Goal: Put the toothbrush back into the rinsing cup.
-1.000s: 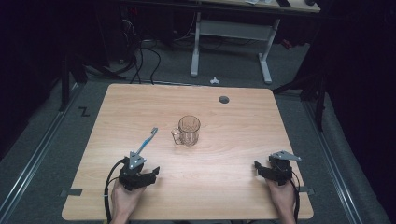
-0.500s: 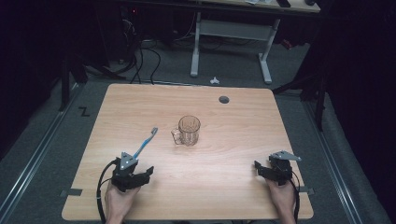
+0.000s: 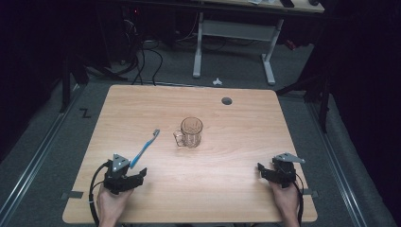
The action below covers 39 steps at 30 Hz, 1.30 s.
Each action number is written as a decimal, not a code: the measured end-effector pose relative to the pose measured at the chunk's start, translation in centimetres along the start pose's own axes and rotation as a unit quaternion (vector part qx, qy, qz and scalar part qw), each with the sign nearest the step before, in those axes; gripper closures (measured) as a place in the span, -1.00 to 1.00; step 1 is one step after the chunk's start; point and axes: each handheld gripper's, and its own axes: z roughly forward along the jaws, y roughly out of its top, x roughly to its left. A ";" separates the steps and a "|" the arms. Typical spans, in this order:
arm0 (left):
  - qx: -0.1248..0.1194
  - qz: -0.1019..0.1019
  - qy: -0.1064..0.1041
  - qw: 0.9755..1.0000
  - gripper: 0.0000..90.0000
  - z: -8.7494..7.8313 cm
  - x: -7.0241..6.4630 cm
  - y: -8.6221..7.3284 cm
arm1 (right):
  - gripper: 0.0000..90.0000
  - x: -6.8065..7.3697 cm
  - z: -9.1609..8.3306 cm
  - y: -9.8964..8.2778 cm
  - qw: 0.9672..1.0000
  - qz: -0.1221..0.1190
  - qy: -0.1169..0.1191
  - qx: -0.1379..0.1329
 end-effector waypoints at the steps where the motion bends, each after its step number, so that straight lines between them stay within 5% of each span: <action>1: 0.000 -0.001 0.000 1.000 -0.31 -0.1 0.1 0.0 | -0.30 0.0 0.0 0.0 1.000 0.000 0.000 0.000; 9: 0.001 -0.013 0.006 1.000 -0.27 -0.3 1.2 0.3 | -0.30 0.0 0.0 0.0 1.000 0.000 0.000 0.000; 18: 0.007 0.006 0.027 1.000 -0.22 -0.5 1.9 1.6 | -0.30 0.0 0.0 0.0 1.000 -0.001 0.000 0.000; 39: 0.067 0.023 0.022 0.997 -0.06 1.3 3.5 4.9 | -0.31 -0.1 -0.1 0.0 1.000 0.002 0.002 -0.001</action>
